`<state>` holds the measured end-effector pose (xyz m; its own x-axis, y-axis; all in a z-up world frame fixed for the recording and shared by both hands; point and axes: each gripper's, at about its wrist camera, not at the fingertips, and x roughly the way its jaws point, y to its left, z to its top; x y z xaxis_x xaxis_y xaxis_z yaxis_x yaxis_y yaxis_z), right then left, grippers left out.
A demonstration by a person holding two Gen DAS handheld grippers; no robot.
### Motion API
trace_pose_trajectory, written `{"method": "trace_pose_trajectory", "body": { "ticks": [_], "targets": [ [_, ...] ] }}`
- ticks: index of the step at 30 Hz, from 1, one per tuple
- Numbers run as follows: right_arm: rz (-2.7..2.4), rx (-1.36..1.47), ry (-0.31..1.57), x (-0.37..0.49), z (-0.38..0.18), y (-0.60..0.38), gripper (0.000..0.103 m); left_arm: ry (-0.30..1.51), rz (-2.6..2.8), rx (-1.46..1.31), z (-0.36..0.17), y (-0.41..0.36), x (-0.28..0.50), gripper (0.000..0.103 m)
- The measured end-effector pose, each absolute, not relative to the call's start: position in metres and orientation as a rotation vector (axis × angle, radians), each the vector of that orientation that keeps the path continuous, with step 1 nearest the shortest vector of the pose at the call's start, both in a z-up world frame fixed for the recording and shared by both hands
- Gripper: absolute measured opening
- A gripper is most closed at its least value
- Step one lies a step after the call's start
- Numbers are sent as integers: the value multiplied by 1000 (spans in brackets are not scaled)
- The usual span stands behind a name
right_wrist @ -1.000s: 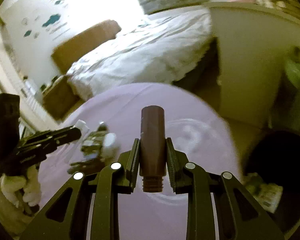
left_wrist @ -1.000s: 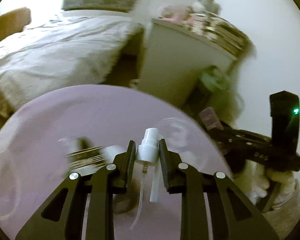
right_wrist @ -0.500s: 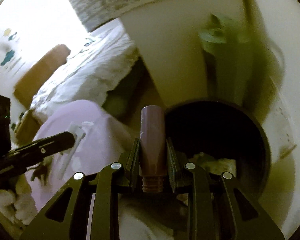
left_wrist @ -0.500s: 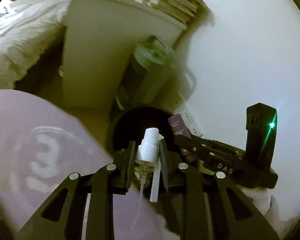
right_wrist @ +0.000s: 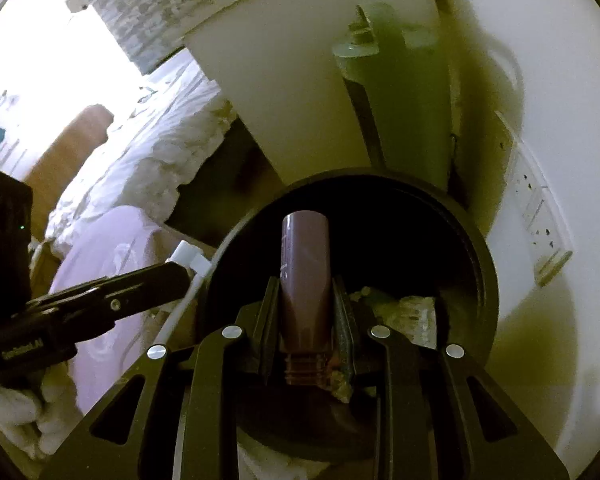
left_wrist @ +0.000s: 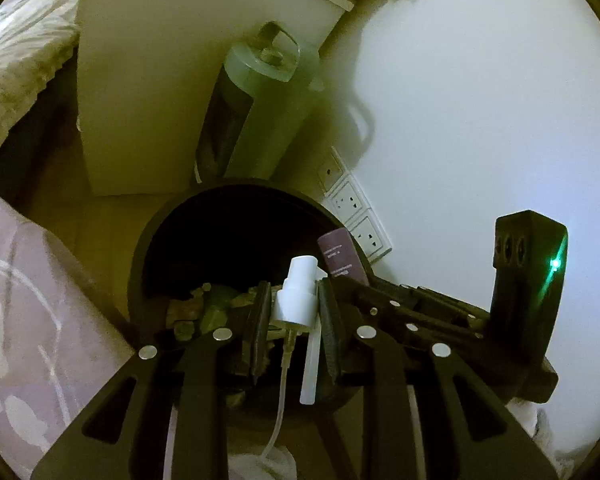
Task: Collect trash
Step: 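Carry the spray pump and brown tube over the black bin and release both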
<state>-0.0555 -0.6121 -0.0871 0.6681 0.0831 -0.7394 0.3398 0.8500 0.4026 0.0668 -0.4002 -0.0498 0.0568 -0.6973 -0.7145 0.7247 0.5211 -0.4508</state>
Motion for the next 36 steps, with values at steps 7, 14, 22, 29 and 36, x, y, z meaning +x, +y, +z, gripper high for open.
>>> {"method": "trace_pose_trajectory", "body": {
  "ticks": [7,14,22,29,36],
  "targets": [
    [-163,563,844,-59,-95,-618,26,1078,-1084,50,-57,-417,68,24],
    [-171,574,854,-61,-102,-624,26,1094,-1083,65,-64,-424,66,24],
    [-181,575,863,-59,-107,-629,26,1104,-1077,64,-67,-429,67,24],
    [-195,598,881,-58,-108,-632,38,1081,-1065,105,-63,-430,62,40],
    [-185,605,870,-61,-102,-622,47,1018,-1024,106,-43,-407,56,65]
  ]
}}
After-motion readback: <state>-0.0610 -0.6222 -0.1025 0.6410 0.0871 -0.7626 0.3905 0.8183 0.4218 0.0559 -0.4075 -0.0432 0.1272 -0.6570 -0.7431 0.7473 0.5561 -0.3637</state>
